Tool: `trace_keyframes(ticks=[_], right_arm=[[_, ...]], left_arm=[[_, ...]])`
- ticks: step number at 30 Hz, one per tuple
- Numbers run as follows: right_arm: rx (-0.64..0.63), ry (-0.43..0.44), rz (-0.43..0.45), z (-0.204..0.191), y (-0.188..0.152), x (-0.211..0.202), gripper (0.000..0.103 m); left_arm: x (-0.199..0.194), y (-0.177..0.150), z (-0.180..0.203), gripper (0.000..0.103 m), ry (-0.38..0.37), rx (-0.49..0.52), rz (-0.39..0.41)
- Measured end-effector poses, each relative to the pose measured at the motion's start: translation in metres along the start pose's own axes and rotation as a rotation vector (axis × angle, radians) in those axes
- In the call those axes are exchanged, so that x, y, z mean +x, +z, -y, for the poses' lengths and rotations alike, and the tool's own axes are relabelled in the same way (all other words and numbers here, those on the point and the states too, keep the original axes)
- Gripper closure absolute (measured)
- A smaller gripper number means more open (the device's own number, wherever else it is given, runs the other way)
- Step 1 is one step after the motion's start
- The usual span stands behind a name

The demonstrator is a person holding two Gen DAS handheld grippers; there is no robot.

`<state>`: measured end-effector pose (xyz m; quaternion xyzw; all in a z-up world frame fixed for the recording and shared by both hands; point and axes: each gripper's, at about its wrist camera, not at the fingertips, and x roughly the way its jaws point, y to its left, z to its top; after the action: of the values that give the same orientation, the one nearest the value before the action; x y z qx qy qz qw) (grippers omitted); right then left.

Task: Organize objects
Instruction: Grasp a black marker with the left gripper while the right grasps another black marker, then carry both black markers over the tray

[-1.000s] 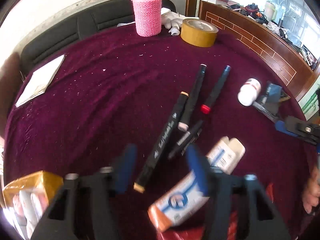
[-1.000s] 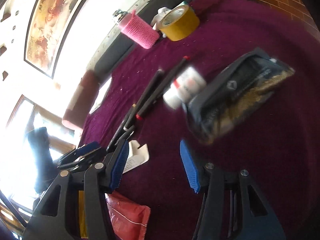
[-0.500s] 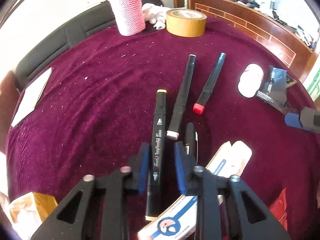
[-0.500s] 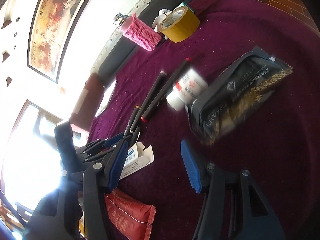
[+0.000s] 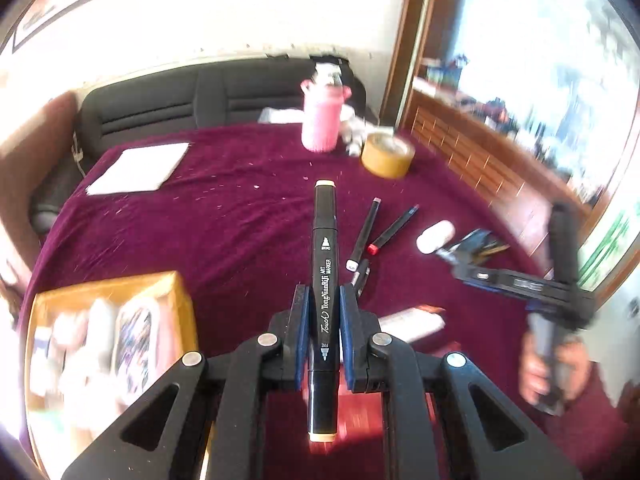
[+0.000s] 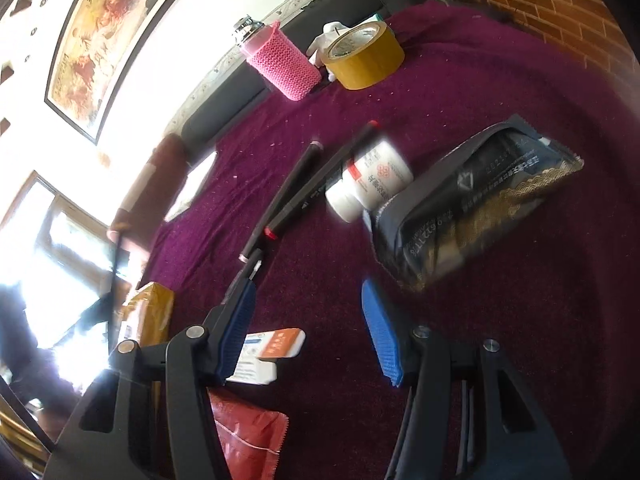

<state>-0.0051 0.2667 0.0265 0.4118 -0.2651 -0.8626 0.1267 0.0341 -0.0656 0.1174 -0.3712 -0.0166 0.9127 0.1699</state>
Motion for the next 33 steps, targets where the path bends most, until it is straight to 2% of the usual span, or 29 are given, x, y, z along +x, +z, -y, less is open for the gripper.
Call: trace_keyframes(ticks=[1,4,7,12,15,18,20,21,22,24,25,26,33], right_arm=[[0.006,-0.006,-0.006,-0.003,0.002,0.000,0.049],[0.030,0.065,-0.030,-0.019,0.018,-0.001,0.049],[-0.051,0.043,-0.091,-0.059,0.045,0.019,0.049],[-0.164,-0.203,-0.186,-0.097,0.078,0.092,0.049],[-0.142,-0.343,-0.222,-0.098,0.092,0.129,0.050],[-0.142,-0.432,-0.253,-0.100,0.095,0.153,0.053],[-0.151,-0.493,-0.279,-0.102,0.091,0.166,0.070],[-0.161,-0.519,-0.275,-0.105,0.088,0.169,0.071],[-0.188,-0.547,-0.261,-0.109,0.085,0.170,0.078],[-0.226,-0.594,-0.242,-0.115,0.078,0.171,0.085],[-0.227,-0.591,-0.228,-0.115,0.075,0.169,0.090],[-0.216,-0.569,-0.218,-0.112,0.074,0.166,0.091],[-0.099,-0.341,-0.150,-0.099,0.066,0.116,0.091]], left_arm=[[-0.012,-0.005,-0.004,0.092,-0.006,-0.013,0.013],[-0.047,-0.023,-0.019,0.091,-0.023,-0.043,0.057],[-0.069,-0.040,-0.039,0.091,-0.029,-0.081,0.088],[-0.089,-0.067,-0.085,0.091,-0.023,-0.187,0.105],[-0.102,-0.084,-0.115,0.091,0.008,-0.238,0.112],[-0.109,-0.097,-0.138,0.091,0.028,-0.266,0.111],[-0.109,-0.105,-0.151,0.091,0.033,-0.287,0.109],[-0.109,-0.108,-0.156,0.091,0.039,-0.297,0.108],[-0.109,-0.113,-0.160,0.091,0.042,-0.303,0.109],[-0.108,-0.119,-0.168,0.091,0.047,-0.324,0.111],[-0.109,-0.122,-0.172,0.091,0.049,-0.333,0.111],[-0.109,-0.125,-0.174,0.091,0.050,-0.344,0.109],[-0.114,-0.132,-0.175,0.091,0.056,-0.365,0.111]])
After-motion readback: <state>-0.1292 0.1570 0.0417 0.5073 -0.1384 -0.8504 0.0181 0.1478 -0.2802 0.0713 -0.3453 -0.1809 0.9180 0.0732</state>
